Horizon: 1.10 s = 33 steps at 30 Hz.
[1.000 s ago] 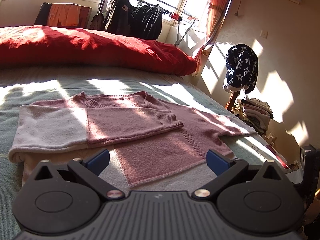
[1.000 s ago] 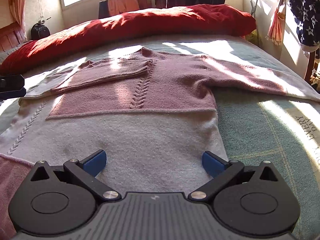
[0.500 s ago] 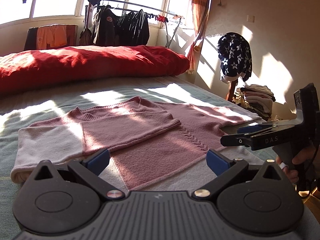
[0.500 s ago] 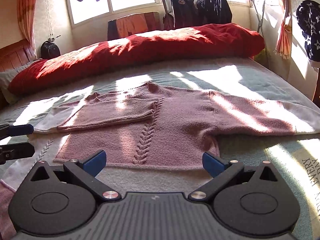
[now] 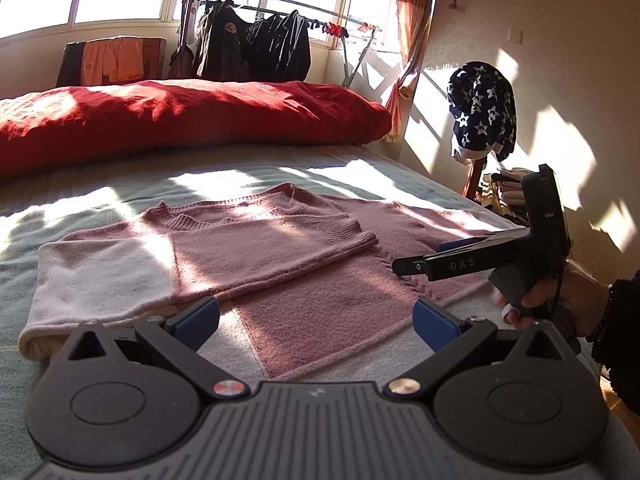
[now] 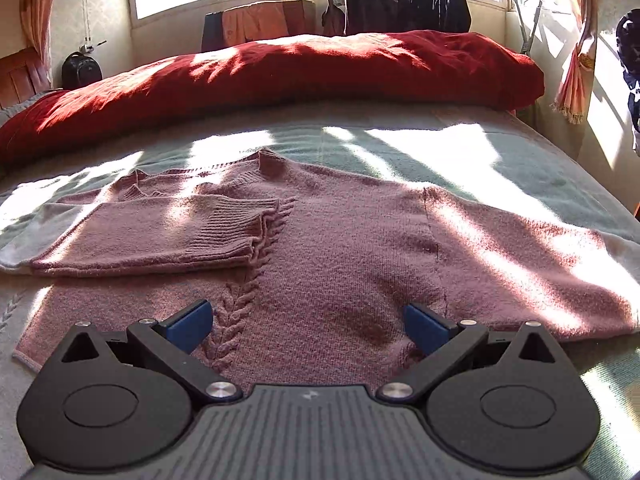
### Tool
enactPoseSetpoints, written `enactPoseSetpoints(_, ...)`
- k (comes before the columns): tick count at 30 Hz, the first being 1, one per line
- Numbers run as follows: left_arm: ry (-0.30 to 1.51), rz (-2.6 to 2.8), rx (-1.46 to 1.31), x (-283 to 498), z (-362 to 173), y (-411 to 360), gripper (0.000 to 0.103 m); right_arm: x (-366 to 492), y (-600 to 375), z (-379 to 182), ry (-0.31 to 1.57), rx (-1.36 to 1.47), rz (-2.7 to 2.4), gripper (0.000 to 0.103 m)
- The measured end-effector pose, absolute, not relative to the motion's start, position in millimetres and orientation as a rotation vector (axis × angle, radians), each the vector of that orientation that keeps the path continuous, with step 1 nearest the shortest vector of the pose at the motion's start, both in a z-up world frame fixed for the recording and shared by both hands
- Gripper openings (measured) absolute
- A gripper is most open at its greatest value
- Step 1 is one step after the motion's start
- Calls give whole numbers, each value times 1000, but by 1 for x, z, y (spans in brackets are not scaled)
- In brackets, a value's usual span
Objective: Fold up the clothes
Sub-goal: 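Move the right tool beside the sweater toward the outstretched sleeve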
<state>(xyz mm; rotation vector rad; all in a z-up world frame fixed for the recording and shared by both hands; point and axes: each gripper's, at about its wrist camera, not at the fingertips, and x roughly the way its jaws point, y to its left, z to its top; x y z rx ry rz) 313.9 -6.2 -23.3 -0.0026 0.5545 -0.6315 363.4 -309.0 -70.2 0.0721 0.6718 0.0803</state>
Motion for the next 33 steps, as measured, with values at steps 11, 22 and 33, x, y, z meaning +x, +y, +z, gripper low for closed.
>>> enactPoseSetpoints(11,627,-545,-2,310,-27,-9,102,279,-343,-31,644,151,61,103)
enactPoseSetpoints(22,721,-479,-22,233,-14,-8,102,187,-319,-29,636,176,225,103)
enactPoseSetpoints(33,811,-404,19,168,-67,-12,102,130,-288,-74,701,122,267,103)
